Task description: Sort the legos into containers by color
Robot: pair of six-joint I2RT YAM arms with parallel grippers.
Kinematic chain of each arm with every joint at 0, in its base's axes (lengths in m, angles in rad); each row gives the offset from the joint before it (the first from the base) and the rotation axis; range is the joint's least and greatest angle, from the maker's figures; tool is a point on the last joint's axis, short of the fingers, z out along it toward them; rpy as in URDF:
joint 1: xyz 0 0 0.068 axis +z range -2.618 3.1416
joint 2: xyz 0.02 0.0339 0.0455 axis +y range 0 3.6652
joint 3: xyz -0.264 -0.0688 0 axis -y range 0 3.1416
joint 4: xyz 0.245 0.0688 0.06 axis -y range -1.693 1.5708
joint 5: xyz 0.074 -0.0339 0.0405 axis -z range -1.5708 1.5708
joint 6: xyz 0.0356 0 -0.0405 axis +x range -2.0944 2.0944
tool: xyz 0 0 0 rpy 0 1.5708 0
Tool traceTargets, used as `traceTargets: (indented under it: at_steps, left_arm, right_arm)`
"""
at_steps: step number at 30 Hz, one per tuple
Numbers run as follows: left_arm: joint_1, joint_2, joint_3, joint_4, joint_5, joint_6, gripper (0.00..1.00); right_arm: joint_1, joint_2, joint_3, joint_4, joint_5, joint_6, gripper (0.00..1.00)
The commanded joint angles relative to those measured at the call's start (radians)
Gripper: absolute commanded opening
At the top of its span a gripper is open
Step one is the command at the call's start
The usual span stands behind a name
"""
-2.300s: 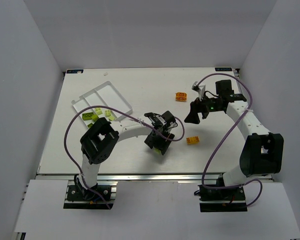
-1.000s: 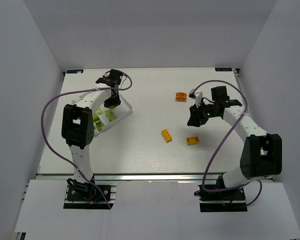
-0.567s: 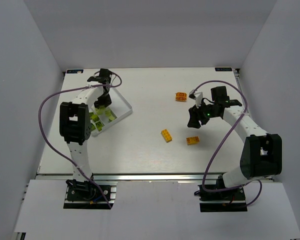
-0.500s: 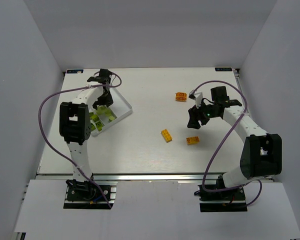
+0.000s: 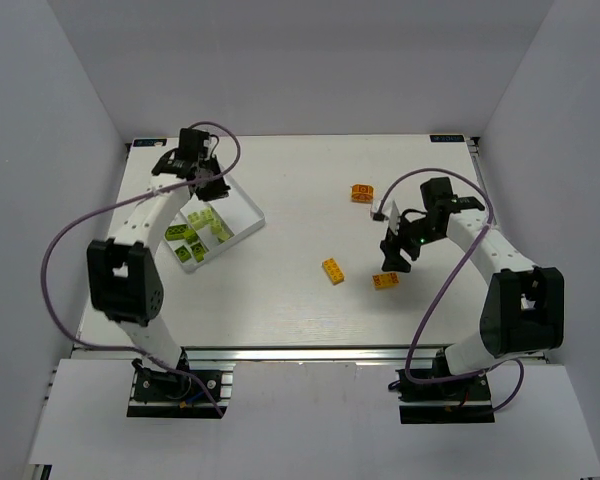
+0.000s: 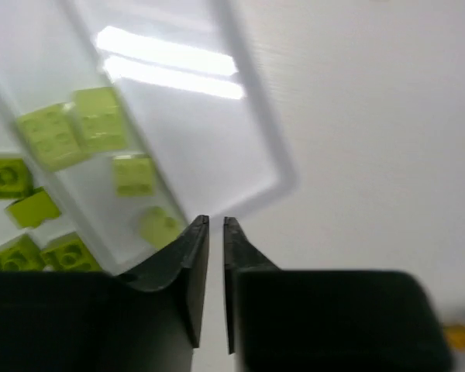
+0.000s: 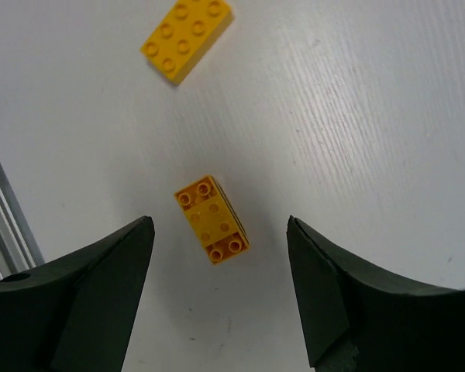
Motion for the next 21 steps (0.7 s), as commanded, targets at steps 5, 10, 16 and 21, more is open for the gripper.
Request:
traceTargets:
  at_steps: [5,10,16,21]
  left_arm:
    - [-0.022,-0.36,-0.34,0.238,0.462,-0.097,0.44]
    - [-0.022,-0.549,-0.48,0.201,0.455,-0.12,0.72]
    - [-0.022,-0.718,-0.641,0.197,0.427,-0.189,0.74]
    - [-0.022,-0.848,-0.702,0.165,0.389,-0.246,0.74]
  right_arm:
    - [0.016,-0.055,-0.114,-0.133,-0.011,-0.606,0.79]
    - [0.025,0.007,-0.106,-0.027,0.052,-0.546,0.8]
    - [0.057,0.068,-0.125,0.063,0.123,-0.529,0.79]
    - [0.094,0.101,-0.16,0.124,0.179,-0.511,0.75]
